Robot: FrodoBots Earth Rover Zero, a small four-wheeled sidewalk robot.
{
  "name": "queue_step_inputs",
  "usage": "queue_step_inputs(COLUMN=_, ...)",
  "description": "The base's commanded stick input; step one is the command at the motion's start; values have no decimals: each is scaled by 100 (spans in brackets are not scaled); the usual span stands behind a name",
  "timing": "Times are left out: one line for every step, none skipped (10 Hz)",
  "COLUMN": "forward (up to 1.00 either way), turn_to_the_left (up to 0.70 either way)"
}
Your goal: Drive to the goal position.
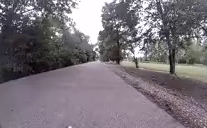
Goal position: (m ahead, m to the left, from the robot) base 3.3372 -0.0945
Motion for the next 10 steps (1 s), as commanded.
queue_step_inputs(forward=6, turn_to_the_left=1)
queue_step_inputs(forward=6, turn_to_the_left=1)
queue_step_inputs(forward=6, turn_to_the_left=1)
queue_step_inputs(forward=6, turn_to_the_left=1)
queue_step_inputs(forward=6, turn_to_the_left=1)
queue_step_inputs(forward=6, turn_to_the_left=1)
queue_step_inputs(forward=6, turn_to_the_left=1)
queue_step_inputs(forward=6, turn_to_the_left=1)
queue_step_inputs(forward=6, turn_to_the_left=1)
queue_step_inputs(forward=6, turn_to_the_left=1)
